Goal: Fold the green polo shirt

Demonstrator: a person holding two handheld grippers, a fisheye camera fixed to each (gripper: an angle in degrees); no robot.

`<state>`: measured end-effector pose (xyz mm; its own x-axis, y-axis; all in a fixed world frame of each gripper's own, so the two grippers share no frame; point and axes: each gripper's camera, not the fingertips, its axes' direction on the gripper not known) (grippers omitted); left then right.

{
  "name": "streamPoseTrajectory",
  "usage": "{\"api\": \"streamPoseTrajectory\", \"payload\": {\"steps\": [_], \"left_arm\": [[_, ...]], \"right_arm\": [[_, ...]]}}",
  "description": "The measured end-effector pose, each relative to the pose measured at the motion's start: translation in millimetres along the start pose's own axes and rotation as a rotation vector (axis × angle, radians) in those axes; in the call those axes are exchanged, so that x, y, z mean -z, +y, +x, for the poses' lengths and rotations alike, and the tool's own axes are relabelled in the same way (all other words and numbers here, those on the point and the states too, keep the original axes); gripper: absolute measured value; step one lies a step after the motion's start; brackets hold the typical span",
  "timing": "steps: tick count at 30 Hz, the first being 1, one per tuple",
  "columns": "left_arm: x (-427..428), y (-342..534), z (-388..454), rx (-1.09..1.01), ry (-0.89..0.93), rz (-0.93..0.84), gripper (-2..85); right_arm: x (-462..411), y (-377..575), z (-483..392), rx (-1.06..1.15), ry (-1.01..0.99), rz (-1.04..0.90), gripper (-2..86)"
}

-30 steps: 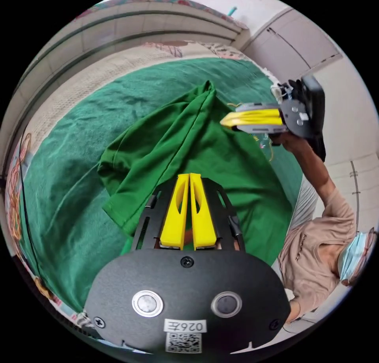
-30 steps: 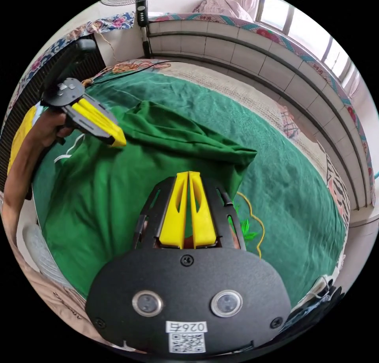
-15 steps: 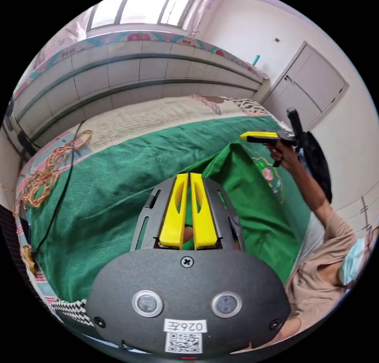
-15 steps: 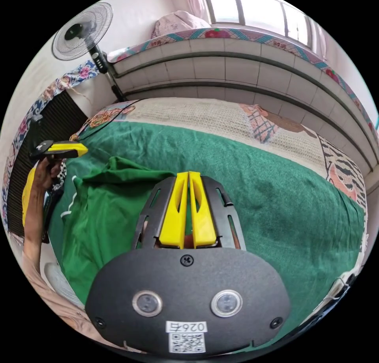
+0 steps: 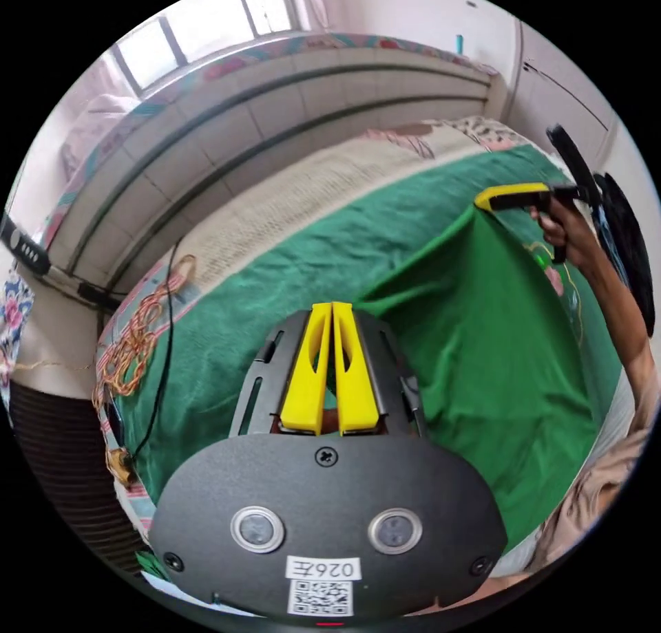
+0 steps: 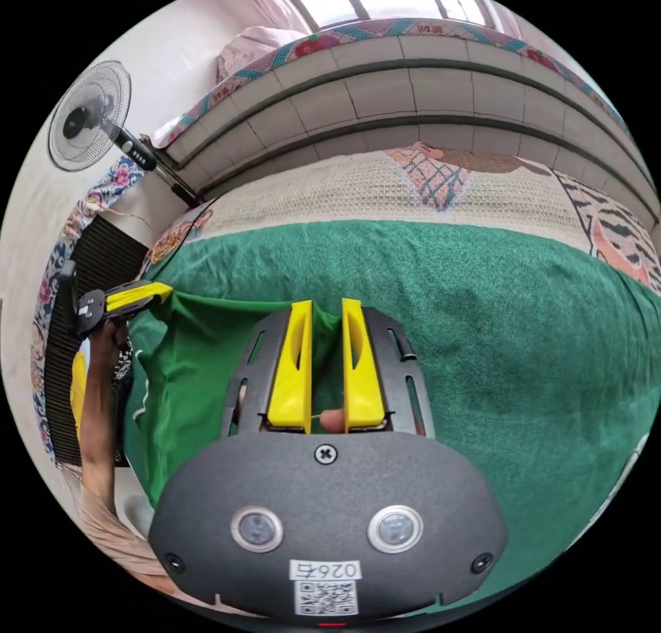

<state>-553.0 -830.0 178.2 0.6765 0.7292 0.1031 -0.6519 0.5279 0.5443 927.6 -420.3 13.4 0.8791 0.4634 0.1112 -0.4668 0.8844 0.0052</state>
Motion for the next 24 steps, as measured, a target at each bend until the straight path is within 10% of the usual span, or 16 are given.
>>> {"api": "streamPoseTrajectory", "payload": {"steps": [9,15,24], "left_arm": [[92.7,14.6,-77.3,0.025,-0.005,0.191,-0.7],[93.0,13.0,-130.8,0.062,-0.161,-0.024,-0.8],[489.6,194.7,-162.5,0.143,0.026,0.972,-0.7]], "right_arm": [[73.4,32.1,43.6,-0.006,0.009,0.09,5.6],[156.2,41.8,15.2,0.039,0.366,0.155,-0.1],[559.3,268.0,-75.5,0.223,0.276,1.04,-1.0]]}}
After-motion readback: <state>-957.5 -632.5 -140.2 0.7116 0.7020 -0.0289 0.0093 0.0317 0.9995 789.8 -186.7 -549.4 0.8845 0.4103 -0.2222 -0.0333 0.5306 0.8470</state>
